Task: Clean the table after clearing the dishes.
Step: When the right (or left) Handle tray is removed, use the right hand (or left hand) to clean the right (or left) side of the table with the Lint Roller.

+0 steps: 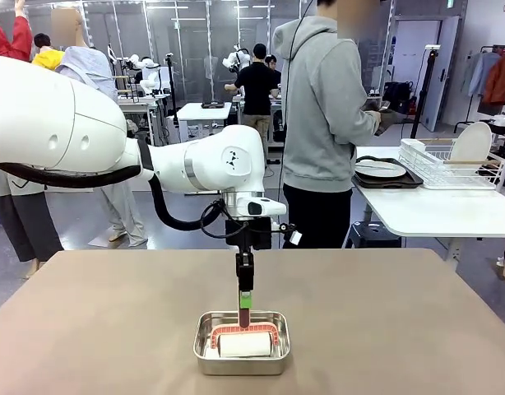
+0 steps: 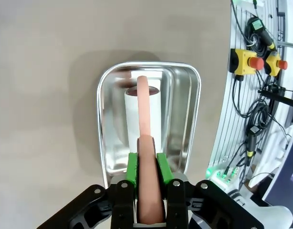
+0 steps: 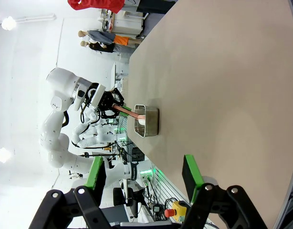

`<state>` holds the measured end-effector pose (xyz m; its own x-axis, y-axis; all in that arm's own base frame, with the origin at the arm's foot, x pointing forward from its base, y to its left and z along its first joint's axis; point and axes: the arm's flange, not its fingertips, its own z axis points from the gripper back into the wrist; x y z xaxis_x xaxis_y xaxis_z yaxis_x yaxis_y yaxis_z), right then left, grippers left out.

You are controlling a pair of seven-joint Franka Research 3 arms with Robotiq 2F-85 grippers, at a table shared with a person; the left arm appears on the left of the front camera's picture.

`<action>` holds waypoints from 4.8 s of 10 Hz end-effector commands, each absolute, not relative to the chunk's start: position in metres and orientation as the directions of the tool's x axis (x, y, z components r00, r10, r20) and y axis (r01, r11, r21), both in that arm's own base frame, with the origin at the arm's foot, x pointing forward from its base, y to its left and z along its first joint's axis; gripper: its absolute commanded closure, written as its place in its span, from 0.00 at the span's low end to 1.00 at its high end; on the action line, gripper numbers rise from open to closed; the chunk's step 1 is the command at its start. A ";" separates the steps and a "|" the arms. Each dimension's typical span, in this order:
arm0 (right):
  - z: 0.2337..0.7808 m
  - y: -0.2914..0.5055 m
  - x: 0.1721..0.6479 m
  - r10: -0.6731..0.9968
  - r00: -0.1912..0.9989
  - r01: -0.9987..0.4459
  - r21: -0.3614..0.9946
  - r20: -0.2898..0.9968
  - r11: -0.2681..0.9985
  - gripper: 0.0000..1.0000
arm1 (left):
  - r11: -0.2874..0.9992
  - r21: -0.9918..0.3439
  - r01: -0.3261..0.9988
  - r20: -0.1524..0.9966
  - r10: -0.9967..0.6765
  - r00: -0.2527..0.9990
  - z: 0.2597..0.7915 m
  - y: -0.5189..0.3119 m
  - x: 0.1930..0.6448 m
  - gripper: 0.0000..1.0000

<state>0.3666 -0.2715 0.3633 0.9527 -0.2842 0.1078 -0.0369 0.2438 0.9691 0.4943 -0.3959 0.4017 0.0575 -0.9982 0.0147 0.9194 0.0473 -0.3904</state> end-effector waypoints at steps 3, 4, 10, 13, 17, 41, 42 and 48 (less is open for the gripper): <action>0.367 -0.269 0.363 -0.278 0.955 -0.033 0.969 0.102 0.243 0.19 | 0.169 -0.367 0.915 0.004 -0.983 0.183 0.465 -0.374 0.474 0.87; 0.367 -0.269 0.363 -0.278 0.955 -0.033 0.969 0.102 0.243 0.19 | 0.270 -0.333 0.903 0.041 -0.953 0.300 0.498 -0.354 0.469 0.87; 0.367 -0.269 0.363 -0.278 0.955 -0.033 0.969 0.102 0.243 0.19 | 0.841 -0.428 0.331 0.207 -0.265 0.942 0.506 -0.121 0.423 0.87; 0.367 -0.269 0.363 -0.278 0.955 -0.033 0.969 0.102 0.243 0.19 | 0.855 -0.469 0.220 0.204 -0.138 0.969 0.475 -0.101 0.434 0.87; 0.367 -0.269 0.363 -0.278 0.955 -0.033 0.969 0.102 0.243 0.19 | 0.856 -0.445 0.263 0.143 -0.222 0.964 0.479 -0.071 0.427 0.87; 0.367 -0.269 0.363 -0.278 0.955 -0.033 0.969 0.102 0.243 0.19 | 0.968 -0.232 -0.091 0.063 0.109 0.992 0.354 0.123 0.504 0.79; 0.367 -0.269 0.363 -0.278 0.955 -0.033 0.969 0.102 0.243 0.19 | 0.978 -0.176 -0.109 0.070 0.122 0.990 0.364 0.138 0.499 0.79; 0.367 -0.269 0.363 -0.278 0.955 -0.033 0.969 0.102 0.243 0.19 | 0.990 -0.117 0.083 0.237 -0.054 0.970 0.507 0.129 0.407 0.79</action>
